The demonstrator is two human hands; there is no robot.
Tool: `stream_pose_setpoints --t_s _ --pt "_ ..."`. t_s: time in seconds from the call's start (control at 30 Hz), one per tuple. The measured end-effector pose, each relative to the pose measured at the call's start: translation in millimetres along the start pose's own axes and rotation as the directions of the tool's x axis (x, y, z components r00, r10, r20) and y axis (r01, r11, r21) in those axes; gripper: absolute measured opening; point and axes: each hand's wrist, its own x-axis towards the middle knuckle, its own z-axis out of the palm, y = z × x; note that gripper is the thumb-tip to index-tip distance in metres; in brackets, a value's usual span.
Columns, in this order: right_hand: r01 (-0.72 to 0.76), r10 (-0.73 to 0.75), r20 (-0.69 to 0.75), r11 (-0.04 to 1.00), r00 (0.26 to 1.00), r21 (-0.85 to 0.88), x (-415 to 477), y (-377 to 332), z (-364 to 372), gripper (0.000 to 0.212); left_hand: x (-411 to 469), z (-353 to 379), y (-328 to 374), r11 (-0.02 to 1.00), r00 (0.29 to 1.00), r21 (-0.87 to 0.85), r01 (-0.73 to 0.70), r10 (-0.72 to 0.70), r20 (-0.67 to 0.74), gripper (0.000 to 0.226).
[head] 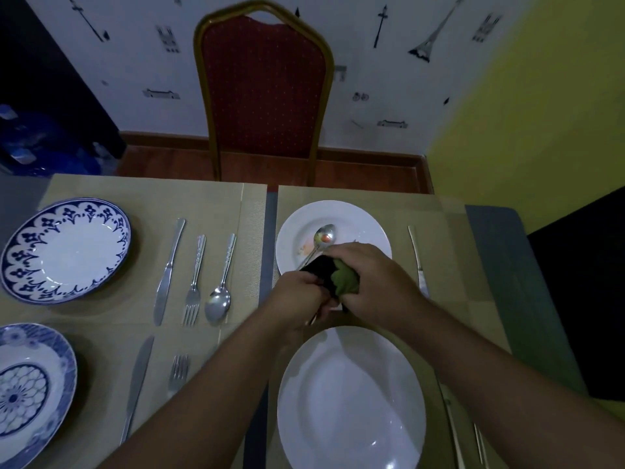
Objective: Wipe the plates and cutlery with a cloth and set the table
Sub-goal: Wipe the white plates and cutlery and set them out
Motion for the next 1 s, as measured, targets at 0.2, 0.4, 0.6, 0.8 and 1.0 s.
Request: stream_pose_setpoints --t_s 0.2,0.4,0.6,0.8,1.0 --pt "-0.17 0.166 -0.072 0.984 0.984 -0.059 13.2 11.9 0.5 0.047 -9.0 -14.7 -13.4 0.991 0.996 -0.11 0.07 -0.064 0.061 0.026" --pt "-0.08 0.079 -0.042 0.997 0.996 -0.01 -2.7 -7.7 8.3 0.05 -8.6 -22.5 -14.7 0.994 0.995 -0.104 0.03 -0.02 0.1 0.023" --pt "-0.418 0.415 -0.235 0.908 0.879 0.037 8.9 11.7 -10.1 0.03 -15.7 -34.7 -20.2 0.989 0.993 -0.144 0.021 -0.004 0.114 0.018" --pt "-0.502 0.538 -0.277 0.843 0.796 0.196 -5.9 5.6 -9.7 0.035 -11.9 -26.2 -19.6 0.972 0.992 -0.21 0.104 -0.085 0.098 0.016" --pt "-0.511 0.604 -0.273 0.789 0.749 0.342 -27.3 5.0 -12.6 0.037 -13.6 -10.4 -11.5 0.952 0.972 -0.247 0.183 -0.137 0.191 0.025"
